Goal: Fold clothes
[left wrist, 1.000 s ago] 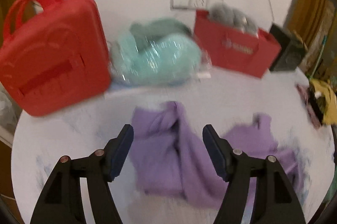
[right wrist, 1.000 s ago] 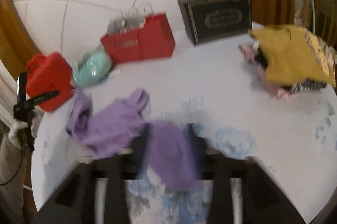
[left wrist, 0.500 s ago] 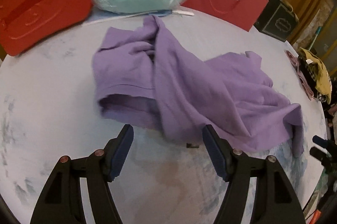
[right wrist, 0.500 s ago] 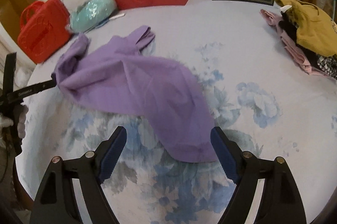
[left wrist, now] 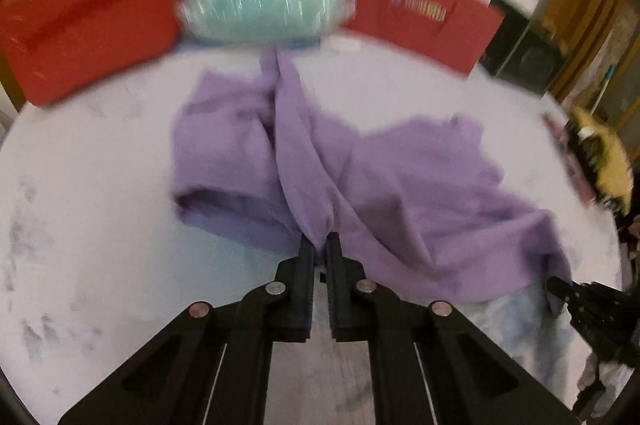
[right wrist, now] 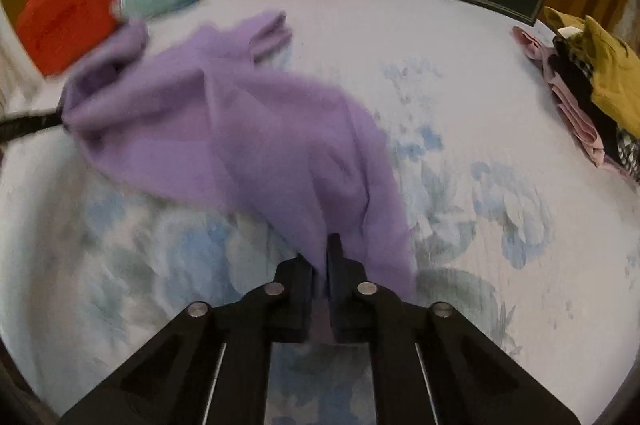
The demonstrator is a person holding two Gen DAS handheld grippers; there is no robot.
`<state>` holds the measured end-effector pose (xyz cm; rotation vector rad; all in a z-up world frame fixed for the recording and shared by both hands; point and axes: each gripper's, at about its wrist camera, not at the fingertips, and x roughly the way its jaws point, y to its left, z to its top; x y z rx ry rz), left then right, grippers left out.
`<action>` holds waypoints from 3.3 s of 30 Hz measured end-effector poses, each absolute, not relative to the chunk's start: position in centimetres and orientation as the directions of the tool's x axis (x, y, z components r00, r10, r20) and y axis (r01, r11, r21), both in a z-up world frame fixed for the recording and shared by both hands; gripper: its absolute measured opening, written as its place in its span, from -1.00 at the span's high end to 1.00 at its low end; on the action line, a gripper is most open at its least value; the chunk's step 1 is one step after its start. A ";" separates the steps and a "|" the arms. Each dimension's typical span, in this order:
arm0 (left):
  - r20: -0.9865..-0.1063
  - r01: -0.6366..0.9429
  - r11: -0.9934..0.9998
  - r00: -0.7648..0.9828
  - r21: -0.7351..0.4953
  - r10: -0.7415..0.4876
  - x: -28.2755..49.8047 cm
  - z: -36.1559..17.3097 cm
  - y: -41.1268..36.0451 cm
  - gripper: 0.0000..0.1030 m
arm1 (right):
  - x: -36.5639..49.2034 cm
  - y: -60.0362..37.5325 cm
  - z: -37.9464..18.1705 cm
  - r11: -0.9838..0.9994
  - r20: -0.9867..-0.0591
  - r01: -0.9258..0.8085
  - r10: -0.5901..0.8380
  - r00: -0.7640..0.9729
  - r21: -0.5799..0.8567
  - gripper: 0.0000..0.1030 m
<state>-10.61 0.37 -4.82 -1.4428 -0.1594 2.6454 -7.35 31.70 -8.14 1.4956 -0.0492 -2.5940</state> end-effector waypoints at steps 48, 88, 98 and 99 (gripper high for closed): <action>-0.888 0.454 -0.891 -0.415 -0.012 -0.199 0.6 -5.8 -27.7 0.87 | -21.7 12.4 -9.7 -0.894 -0.900 0.427 -0.291 -0.324 0.135 0.95; -0.908 0.084 -0.972 -0.382 -0.218 0.171 1.1 -8.9 -6.8 -0.11 | -4.1 41.2 -4.8 -0.979 -0.825 -0.081 -0.112 -0.553 0.187 0.95; -0.879 0.146 -0.983 -0.475 -0.115 0.032 -0.9 -6.5 -8.9 0.95 | -2.7 41.0 -4.1 -0.966 -0.820 -0.075 -0.169 -0.546 0.249 0.95; -0.869 0.161 -0.980 -0.494 -0.119 0.024 -0.3 -5.3 -10.3 0.95 | -2.1 40.7 -3.8 -0.958 -0.817 -0.062 -0.204 -0.539 0.280 0.95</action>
